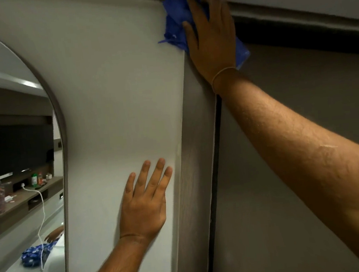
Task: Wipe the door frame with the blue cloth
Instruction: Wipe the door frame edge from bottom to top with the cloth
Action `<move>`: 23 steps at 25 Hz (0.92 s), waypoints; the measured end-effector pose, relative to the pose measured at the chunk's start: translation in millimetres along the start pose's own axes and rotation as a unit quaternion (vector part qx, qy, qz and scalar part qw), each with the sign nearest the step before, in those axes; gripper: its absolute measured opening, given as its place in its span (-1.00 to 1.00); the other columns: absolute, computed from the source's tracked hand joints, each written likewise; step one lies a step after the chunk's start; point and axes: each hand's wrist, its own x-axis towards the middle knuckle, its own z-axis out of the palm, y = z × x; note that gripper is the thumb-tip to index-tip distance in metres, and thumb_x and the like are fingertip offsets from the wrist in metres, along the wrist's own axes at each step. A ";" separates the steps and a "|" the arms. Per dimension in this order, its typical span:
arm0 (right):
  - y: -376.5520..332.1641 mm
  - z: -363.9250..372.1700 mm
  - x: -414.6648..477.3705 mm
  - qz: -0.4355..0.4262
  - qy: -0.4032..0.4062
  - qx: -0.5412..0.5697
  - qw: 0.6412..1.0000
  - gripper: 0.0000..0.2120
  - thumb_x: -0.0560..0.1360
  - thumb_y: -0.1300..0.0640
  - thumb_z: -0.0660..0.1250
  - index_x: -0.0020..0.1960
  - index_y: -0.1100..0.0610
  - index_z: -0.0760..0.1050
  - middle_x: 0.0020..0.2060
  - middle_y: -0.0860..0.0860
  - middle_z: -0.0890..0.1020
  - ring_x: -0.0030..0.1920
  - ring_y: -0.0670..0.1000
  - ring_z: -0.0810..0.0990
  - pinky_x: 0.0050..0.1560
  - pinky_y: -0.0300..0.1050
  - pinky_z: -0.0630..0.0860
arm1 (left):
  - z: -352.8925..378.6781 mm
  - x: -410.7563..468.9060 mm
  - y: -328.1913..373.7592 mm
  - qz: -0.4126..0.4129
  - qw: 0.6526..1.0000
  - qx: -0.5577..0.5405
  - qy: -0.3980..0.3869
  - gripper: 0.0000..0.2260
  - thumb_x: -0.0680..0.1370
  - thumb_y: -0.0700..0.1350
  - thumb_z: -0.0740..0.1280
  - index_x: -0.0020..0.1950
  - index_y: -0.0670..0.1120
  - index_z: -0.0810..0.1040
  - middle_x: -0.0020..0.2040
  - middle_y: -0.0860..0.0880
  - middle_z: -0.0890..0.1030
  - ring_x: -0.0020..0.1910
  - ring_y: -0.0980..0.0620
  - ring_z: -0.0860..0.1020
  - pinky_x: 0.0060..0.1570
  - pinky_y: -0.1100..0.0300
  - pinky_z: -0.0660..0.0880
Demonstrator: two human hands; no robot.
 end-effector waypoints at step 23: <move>-55.6 -35.2 -444.4 -0.132 -0.203 0.101 0.965 -0.17 0.58 0.06 0.34 0.73 0.11 0.02 0.72 0.07 0.05 0.73 0.09 0.06 0.71 0.09 -0.04 | 2.2 -0.7 1.1 -0.005 0.999 0.037 0.024 -0.45 0.76 -0.10 0.13 0.77 0.00 0.15 0.74 -0.09 0.29 0.71 -0.24 0.27 0.67 -0.21 0.16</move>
